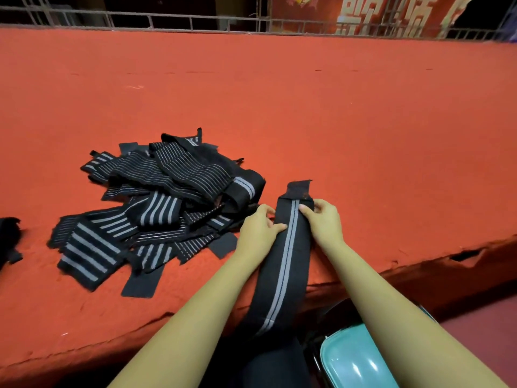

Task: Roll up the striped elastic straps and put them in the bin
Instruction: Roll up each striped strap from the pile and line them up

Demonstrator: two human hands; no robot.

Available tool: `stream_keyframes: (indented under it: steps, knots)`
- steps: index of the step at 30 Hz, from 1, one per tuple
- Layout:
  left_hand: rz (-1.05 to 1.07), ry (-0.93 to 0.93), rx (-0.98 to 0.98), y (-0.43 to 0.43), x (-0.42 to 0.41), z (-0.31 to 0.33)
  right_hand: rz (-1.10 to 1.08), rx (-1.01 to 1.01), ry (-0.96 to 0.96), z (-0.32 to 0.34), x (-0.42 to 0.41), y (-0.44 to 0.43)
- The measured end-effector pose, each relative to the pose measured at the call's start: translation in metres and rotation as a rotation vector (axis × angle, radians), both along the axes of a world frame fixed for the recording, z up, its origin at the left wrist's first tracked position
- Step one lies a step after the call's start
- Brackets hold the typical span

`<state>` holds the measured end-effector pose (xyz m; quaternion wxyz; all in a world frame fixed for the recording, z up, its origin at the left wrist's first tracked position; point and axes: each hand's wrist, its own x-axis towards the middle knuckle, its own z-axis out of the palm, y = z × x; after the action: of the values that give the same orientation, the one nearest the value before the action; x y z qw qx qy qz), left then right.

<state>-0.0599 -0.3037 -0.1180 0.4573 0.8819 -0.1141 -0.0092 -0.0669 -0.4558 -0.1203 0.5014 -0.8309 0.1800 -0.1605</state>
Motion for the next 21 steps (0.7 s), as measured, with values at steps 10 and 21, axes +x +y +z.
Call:
stream_keyframes:
  steps: [10, 21]
  knots:
    - [-0.113, -0.068, 0.257, 0.001, 0.0, -0.013, 0.041, -0.691, 0.209, -0.008, -0.005, 0.012]
    - [-0.203, -0.298, 0.377, 0.021, -0.022, 0.008, 0.048, -0.706, 0.151, -0.001, -0.016, 0.017]
